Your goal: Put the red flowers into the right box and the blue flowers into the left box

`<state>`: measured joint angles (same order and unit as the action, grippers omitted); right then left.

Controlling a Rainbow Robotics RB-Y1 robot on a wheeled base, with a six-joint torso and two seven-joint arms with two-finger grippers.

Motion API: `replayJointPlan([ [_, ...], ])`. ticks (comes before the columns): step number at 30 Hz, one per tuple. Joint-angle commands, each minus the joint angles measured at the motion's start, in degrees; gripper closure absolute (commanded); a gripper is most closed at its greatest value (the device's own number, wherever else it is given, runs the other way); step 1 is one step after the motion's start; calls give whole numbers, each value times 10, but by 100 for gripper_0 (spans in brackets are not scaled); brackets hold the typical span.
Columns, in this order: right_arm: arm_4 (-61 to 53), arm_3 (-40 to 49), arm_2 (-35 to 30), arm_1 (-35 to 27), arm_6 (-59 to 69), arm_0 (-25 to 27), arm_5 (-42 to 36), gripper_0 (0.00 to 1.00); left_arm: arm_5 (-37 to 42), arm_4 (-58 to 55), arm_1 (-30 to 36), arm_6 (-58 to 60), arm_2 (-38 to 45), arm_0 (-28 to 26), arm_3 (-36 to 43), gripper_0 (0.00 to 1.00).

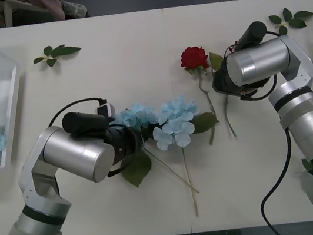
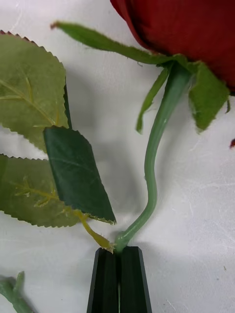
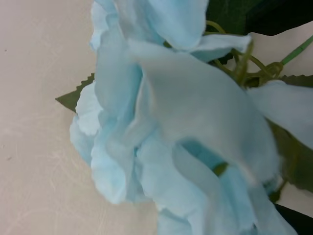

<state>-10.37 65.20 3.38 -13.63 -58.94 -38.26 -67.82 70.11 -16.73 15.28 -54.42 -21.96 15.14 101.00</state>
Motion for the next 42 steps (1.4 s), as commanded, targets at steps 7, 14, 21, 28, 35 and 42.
replayJointPlan([
  [7, 12, 21, -4, -15, 18, -16, -19, 100, -4, 2, 1, 27, -38, 42, -15, 0],
  [14, -5, 142, -14, -69, 11, -17, -137, 100, -17, 14, 2, 26, -57, 60, -55, 0],
  [21, -64, 211, -58, -125, 0, -16, -203, 100, -30, 22, 2, 19, -61, 60, -69, 0],
  [28, -105, 232, -114, -192, -54, -16, -226, 100, -32, 32, 3, 12, -61, 60, -69, 35],
  [35, -113, 230, -252, -235, -200, -8, -279, 100, -33, 40, 3, 3, -61, 60, -69, 97],
  [42, -108, 230, -330, -292, -298, 50, -283, 100, -32, 50, 5, -3, -61, 60, -69, 100],
])
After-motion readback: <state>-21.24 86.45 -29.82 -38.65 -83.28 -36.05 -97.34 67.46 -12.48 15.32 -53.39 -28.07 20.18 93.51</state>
